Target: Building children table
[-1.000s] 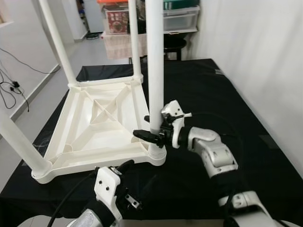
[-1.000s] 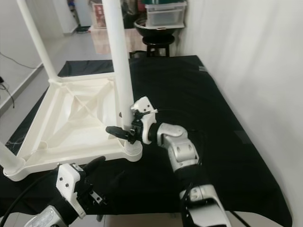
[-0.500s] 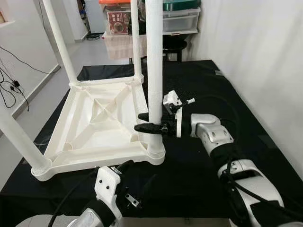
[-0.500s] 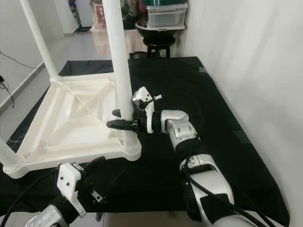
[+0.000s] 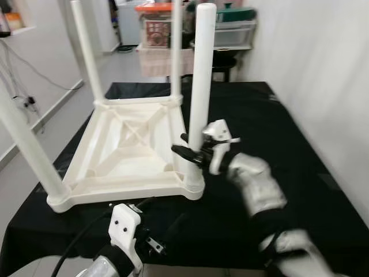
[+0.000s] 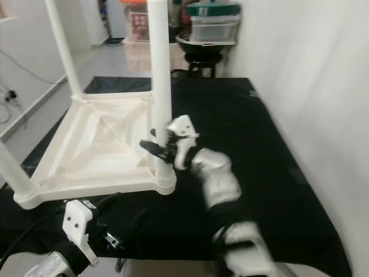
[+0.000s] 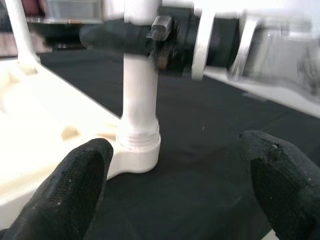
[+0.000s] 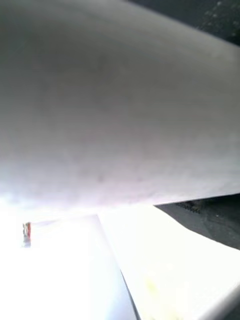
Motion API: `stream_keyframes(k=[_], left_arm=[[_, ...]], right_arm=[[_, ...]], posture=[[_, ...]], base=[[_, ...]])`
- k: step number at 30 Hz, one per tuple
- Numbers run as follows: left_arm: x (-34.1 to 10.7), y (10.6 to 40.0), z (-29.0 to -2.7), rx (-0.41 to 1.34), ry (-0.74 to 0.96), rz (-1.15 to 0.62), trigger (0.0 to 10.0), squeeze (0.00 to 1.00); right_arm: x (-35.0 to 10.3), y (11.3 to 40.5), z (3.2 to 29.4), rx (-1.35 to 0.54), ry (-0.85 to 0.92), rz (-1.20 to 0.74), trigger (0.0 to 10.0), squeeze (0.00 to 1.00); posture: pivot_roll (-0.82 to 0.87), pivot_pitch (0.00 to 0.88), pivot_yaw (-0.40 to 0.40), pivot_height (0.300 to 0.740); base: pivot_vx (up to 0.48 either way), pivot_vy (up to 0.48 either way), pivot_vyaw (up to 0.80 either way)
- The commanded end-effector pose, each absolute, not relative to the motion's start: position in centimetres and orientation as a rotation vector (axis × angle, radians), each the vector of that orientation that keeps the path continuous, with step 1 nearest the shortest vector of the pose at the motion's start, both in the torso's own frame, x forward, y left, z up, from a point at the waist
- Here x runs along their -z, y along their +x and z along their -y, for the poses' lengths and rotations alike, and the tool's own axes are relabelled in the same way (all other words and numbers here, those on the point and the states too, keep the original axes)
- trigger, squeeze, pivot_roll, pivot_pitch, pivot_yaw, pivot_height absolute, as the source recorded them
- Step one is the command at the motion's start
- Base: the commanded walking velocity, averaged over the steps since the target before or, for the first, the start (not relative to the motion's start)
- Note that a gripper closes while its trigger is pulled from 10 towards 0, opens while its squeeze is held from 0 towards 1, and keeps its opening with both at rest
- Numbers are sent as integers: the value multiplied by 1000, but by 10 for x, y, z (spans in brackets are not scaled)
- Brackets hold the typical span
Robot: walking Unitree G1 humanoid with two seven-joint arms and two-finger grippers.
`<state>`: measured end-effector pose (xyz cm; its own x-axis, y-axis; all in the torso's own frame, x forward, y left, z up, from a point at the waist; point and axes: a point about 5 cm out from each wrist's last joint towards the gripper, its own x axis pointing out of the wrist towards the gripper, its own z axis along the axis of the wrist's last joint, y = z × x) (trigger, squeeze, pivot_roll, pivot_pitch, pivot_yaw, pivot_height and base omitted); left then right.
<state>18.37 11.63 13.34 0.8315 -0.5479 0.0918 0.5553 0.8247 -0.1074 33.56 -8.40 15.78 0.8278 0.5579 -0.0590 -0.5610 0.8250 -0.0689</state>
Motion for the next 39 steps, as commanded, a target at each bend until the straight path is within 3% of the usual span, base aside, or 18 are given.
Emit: stream_keyframes(k=[1, 7, 8, 9, 10, 11, 12, 16, 20, 21, 22, 23, 24, 30, 31, 32, 33, 39], left_arm=[[-131, 182, -121, 576, -128, 39, 10000, 0], [-131, 182, -122, 579, -135, 36, 10000, 0], [-131, 183, -123, 567, -132, 40, 10000, 0], [-131, 183, -123, 558, -129, 42, 10000, 0], [-131, 183, -123, 551, -129, 44, 10000, 0], [-131, 183, -123, 551, -129, 44, 10000, 0], [-131, 184, -123, 548, -130, 45, 10000, 0], [-131, 185, -121, 559, -128, 44, 10000, 0], [-131, 186, -120, 561, -129, 44, 10000, 0], [-130, 186, -120, 561, -130, 43, 10000, 0], [-130, 187, -120, 561, -130, 44, 10000, 0], [-130, 187, -120, 561, -130, 44, 10000, 0], [-130, 187, -119, 561, -130, 44, 10000, 0], [-129, 187, -119, 554, -130, 43, 10000, 0], [-129, 187, -119, 552, -129, 42, 10000, 0], [-129, 187, -119, 552, -129, 42, 10000, 0], [-129, 187, -119, 552, -128, 42, 10000, 0], [-130, 187, -118, 550, -128, 43, 10000, 0]], right_arm=[[-128, 321, 87, -589, -130, -204, 0, 0], [-128, 326, 72, -675, -159, -185, 0, 0], [-129, 327, 71, -665, -159, -184, 2941, 0], [-129, 329, 70, -656, -158, -184, 2941, 0], [-134, 328, 68, -672, -127, -178, 10000, 27], [-134, 328, 68, -672, -127, -178, 10000, 27], [-138, 328, 66, -693, -98, -173, 10000, 1000], [-172, 335, 63, -977, 0, -38, 10000, 1000], [-179, 336, 66, -1116, 2, -26, 10000, 1000], [-178, 333, 70, -1294, -93, -38, 10000, 663], [-178, 335, 73, -1340, -117, -50, 10000, 110], [-178, 335, 73, -1340, -117, -50, 10000, 110], [-180, 339, 74, -1360, -116, -60, 10000, 0], [-184, 352, 73, -1397, -87, -87, 10000, 0], [-183, 354, 73, -1429, -62, -107, 7333, 0], [-183, 354, 73, -1429, -62, -107, 7333, 0], [-183, 355, 73, -1428, -51, -107, 0, 0], [-177, 358, 80, -1402, -61, -115, 0, 0]], posture=[[-46, 42, 10, 740], [-22, 41, -3, 740], [-18, 41, 0, 740], [-18, 41, 0, 740], [-17, 39, 2, 740], [-17, 39, 2, 740], [-13, 37, -4, 740], [-17, 29, -3, 740], [-17, 27, -4, 740], [-15, 19, -10, 740], [-13, 17, -12, 740], [-13, 17, -12, 740], [-13, 17, -12, 740], [0, 10, -15, 740], [3, 9, -16, 740], [3, 9, -16, 740], [3, 10, -17, 740], [4, 16, -20, 740]], base=[[0, 0, 0], [0, 0, 0], [0, 0, 0], [0, 0, 0], [0, 0, 0], [0, 0, 0], [0, 0, 0], [0, 0, 0], [0, 0, 0], [0, 0, 0], [0, 0, 0], [0, 0, 0], [0, 0, 0], [0, 0, 0], [0, 0, 0], [0, 0, 0], [0, 0, 0], [0, 0, 0]])
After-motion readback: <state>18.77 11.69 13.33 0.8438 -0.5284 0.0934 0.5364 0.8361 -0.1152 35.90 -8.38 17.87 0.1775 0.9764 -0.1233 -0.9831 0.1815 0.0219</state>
